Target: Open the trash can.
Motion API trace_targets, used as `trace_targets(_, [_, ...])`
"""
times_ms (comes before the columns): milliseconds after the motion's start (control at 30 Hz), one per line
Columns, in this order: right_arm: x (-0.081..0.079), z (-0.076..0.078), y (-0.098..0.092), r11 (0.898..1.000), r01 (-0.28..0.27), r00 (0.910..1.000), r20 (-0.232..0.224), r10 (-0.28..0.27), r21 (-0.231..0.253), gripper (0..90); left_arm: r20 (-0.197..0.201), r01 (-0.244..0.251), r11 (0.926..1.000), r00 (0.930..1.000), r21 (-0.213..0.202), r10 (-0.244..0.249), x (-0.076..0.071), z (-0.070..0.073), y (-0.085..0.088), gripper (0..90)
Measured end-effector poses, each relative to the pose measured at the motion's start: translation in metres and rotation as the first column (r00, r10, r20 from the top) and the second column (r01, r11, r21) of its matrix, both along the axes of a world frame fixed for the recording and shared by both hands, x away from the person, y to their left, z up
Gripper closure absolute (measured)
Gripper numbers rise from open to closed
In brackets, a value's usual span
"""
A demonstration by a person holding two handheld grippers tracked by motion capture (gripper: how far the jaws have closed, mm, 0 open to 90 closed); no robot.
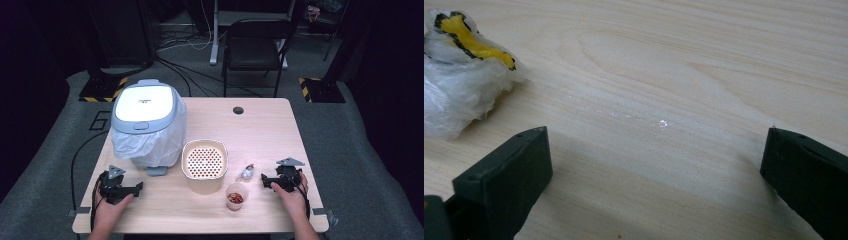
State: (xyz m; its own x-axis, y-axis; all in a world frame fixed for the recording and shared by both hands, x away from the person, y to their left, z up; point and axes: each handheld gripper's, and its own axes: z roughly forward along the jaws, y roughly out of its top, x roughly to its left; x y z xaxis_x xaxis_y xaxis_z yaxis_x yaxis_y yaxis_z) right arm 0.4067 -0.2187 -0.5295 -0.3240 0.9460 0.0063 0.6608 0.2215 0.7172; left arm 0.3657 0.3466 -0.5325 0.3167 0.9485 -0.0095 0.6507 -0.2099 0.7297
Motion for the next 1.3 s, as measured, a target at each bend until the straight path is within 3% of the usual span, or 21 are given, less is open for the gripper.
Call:
trace_targets(433, [0.000,0.000,0.000,1.000,0.001,1.0000,0.000,-0.001,0.001,0.0,-0.001,-0.050,0.9983,0.9987,-0.028,0.050,0.000,0.000,-0.002,1.4])
trace_targets(567, [0.000,0.000,0.000,1.000,0.000,1.0000,0.000,0.000,0.000,0.0,0.004,-0.051,0.9987,0.9987,0.002,0.051,0.000,0.000,-0.004,1.5])
trace_targets(767, [-0.002,0.000,0.001,1.000,0.007,1.0000,0.001,-0.007,0.003,0.0,0.005,-0.086,0.9962,0.9962,-0.008,0.086,-0.001,0.000,-0.006,2.2])
trace_targets(867, [-0.002,0.000,0.001,1.000,0.009,1.0000,0.000,-0.009,0.003,0.0,0.011,-0.116,0.9933,0.9932,-0.004,0.116,-0.003,0.001,-0.007,8.3])
trace_targets(900, [-0.002,0.000,0.001,1.000,0.010,1.0000,0.001,-0.010,0.002,0.0,0.015,-0.134,0.9905,0.9907,-0.027,0.135,-0.004,0.001,-0.008,10.3])
trace_targets(933, [-0.002,0.000,0.001,1.000,0.010,0.9999,0.001,-0.010,0.002,0.0,0.018,-0.123,0.9924,0.9923,-0.005,0.123,-0.005,0.002,-0.006,13.8])
trace_targets(1033, [-0.002,0.000,0.001,1.000,0.012,0.9999,0.000,-0.012,0.002,0.0,0.013,-0.141,0.9887,0.9898,-0.051,0.142,-0.005,0.003,-0.007,16.4])
trace_targets(1100, [-0.002,0.000,0.001,1.000,0.012,0.9999,0.000,-0.012,0.002,0.0,0.005,-0.136,0.9904,0.9906,-0.024,0.137,-0.005,0.005,-0.005,20.4])
trace_targets(1167, [-0.002,0.000,0.002,1.000,0.017,0.9999,0.001,-0.017,0.003,0.0,0.003,-0.132,0.9892,0.9911,-0.063,0.133,-0.006,0.008,-0.006,32.0])
trace_targets(1233, [-0.002,0.000,0.002,1.000,0.019,0.9998,0.002,-0.019,0.003,0.0,-0.030,-0.128,0.9895,0.9916,-0.068,0.126,-0.008,0.012,-0.006,38.8])
trace_targets(1300, [-0.003,0.000,0.002,1.000,0.019,0.9998,0.001,-0.019,0.003,0.0,-0.019,-0.142,0.9864,0.9898,-0.083,0.141,-0.011,0.018,-0.009,44.3])
